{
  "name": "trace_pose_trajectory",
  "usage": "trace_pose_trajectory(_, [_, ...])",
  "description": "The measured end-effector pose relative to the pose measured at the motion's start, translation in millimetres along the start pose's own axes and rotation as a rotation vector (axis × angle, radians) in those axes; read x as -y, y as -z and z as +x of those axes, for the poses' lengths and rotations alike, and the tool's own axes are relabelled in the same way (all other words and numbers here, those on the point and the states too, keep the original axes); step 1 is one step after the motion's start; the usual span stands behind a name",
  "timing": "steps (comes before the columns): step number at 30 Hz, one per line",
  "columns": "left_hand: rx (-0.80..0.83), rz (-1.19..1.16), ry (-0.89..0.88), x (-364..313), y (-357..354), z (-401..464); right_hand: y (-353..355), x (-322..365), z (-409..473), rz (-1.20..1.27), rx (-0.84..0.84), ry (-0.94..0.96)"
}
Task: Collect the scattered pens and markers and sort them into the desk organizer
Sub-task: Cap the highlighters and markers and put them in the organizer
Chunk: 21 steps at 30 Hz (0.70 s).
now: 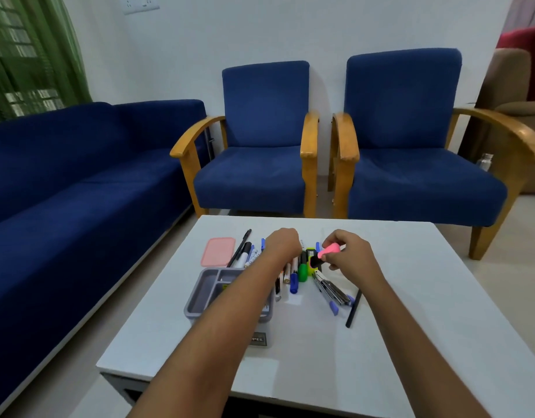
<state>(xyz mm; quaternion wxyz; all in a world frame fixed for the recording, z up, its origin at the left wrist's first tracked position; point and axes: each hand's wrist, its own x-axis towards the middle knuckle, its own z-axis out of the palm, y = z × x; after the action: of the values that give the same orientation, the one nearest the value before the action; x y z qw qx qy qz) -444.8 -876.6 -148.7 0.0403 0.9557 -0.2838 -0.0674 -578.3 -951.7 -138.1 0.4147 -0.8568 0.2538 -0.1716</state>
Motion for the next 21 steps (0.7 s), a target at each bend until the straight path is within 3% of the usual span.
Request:
trace_pose_trajectory(5, [0.117,0.009,-0.025,-3,2,-3,0,6,2,0.007,-0.023,0.037])
trace_pose_trajectory(14, [0.071,-0.075,-0.064,6,1,-10,-2,11,4,0.025,-0.055,0.009])
trace_pose_trajectory(17, [-0.048,-0.393,-0.059,19,16,-18,-3,17,2,0.044,-0.092,0.041])
trace_pose_trajectory(21, [-0.143,-1.015,-0.087,71,52,-60,-1,26,-2,0.119,-0.150,0.085])
